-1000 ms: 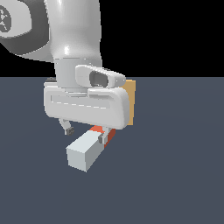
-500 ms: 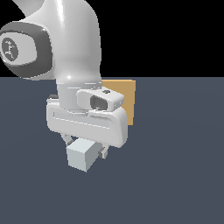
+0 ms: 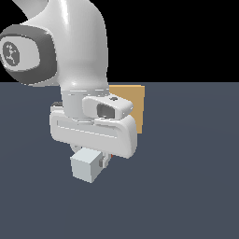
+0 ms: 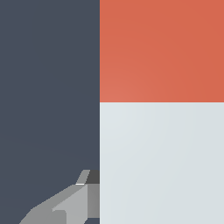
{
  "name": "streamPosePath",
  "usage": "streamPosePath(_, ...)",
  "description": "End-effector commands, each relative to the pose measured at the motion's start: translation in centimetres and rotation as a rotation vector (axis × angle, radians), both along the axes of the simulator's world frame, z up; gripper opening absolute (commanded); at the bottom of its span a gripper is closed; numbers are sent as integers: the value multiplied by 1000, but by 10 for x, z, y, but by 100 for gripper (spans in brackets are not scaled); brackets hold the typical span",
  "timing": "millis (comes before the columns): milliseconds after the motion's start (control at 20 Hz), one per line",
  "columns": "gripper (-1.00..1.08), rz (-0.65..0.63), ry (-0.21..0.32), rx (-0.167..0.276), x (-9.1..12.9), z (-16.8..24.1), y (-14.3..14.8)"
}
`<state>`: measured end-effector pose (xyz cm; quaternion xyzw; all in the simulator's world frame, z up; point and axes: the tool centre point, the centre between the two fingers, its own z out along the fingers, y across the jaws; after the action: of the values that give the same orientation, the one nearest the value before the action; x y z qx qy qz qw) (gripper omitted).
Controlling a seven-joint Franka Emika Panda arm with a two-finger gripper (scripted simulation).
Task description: Insert the peg into the horizontal hole in a box.
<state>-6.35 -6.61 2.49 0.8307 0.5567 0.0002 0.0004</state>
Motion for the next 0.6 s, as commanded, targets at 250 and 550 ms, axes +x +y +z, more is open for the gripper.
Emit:
streamPosePath(250, -100, 17, 0, 0, 4, 3, 1)
streamPosePath(550, -100, 110, 0, -2, 22, 18, 7)
